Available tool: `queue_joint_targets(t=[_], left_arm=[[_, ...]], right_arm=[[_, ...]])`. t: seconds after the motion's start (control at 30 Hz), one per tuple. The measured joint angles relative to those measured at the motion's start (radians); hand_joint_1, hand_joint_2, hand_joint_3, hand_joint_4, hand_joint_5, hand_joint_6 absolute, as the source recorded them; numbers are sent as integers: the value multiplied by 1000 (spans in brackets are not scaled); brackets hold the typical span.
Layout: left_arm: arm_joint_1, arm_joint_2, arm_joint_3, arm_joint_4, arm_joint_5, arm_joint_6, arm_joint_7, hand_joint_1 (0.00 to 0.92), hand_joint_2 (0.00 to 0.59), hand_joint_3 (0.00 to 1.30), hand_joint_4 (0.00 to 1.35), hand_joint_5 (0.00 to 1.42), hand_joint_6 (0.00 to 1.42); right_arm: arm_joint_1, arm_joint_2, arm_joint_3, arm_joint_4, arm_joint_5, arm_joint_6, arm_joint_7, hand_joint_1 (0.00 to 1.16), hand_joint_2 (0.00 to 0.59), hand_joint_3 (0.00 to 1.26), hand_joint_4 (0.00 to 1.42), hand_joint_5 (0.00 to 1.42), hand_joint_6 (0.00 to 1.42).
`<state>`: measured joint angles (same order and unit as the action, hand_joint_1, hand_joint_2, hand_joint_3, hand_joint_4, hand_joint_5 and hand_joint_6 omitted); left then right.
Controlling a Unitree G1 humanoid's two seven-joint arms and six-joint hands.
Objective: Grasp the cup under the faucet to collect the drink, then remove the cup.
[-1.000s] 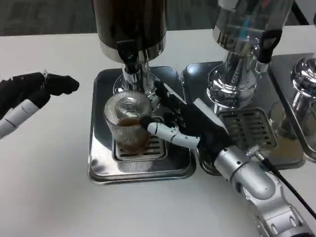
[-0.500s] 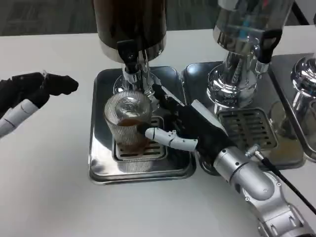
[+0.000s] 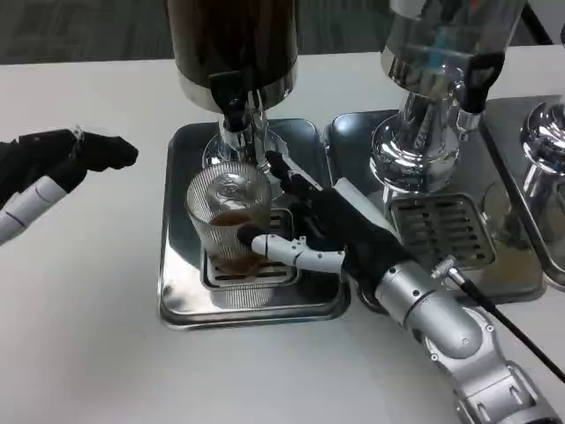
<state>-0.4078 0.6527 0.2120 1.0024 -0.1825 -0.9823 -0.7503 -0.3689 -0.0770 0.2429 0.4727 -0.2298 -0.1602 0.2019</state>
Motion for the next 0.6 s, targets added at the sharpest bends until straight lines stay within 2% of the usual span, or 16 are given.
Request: queue_joint_targets(t=[0.27,0.6], left_arm=[[0,2,0,0,0,1,0,0,135,492,410,365,350],[0,2,0,0,0,3,0,0,136,503,418,366,350]], right_arm=[[-3,1,12,-5,-19,10,-7,684,182,0,0,0,84],[-3,11,20,-16,-27,34,-16,667,193,0,0,0,96]])
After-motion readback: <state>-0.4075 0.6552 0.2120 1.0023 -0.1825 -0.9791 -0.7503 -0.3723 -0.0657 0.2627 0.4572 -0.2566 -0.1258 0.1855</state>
